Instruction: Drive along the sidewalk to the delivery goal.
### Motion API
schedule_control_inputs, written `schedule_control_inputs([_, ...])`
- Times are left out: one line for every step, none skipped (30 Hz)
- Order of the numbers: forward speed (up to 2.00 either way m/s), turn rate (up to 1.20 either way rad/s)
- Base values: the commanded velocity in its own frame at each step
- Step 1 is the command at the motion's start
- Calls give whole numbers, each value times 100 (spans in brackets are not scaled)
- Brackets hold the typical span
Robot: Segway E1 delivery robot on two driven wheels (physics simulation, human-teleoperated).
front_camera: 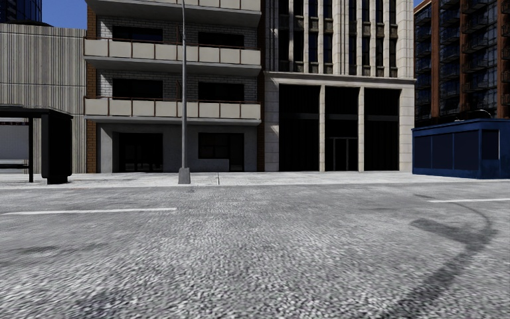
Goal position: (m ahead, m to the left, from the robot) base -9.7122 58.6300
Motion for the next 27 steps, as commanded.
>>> schedule_control_inputs([0, 0])
schedule_control_inputs([0, 0])
schedule_control_inputs([0, 0])
schedule_control_inputs([0, 0])
schedule_control_inputs([0, 0])
schedule_control_inputs([0, 0])
schedule_control_inputs([0, 0])
schedule_control_inputs([0, 0])
schedule_control_inputs([0, 0])
schedule_control_inputs([0, 0])
schedule_control_inputs([0, 0])
schedule_control_inputs([0, 0])
schedule_control_inputs([0, 0])
schedule_control_inputs([0, 0])
schedule_control_inputs([0, 0])
schedule_control_inputs([0, 0])
schedule_control_inputs([0, 0])
schedule_control_inputs([0, 0])
schedule_control_inputs([0, 0])
schedule_control_inputs([0, 0])
schedule_control_inputs([0, 0])
schedule_control_inputs([0, 0])
schedule_control_inputs([0, 0])
schedule_control_inputs([0, 0])
schedule_control_inputs([0, 0])
schedule_control_inputs([0, 0])
schedule_control_inputs([0, 0])
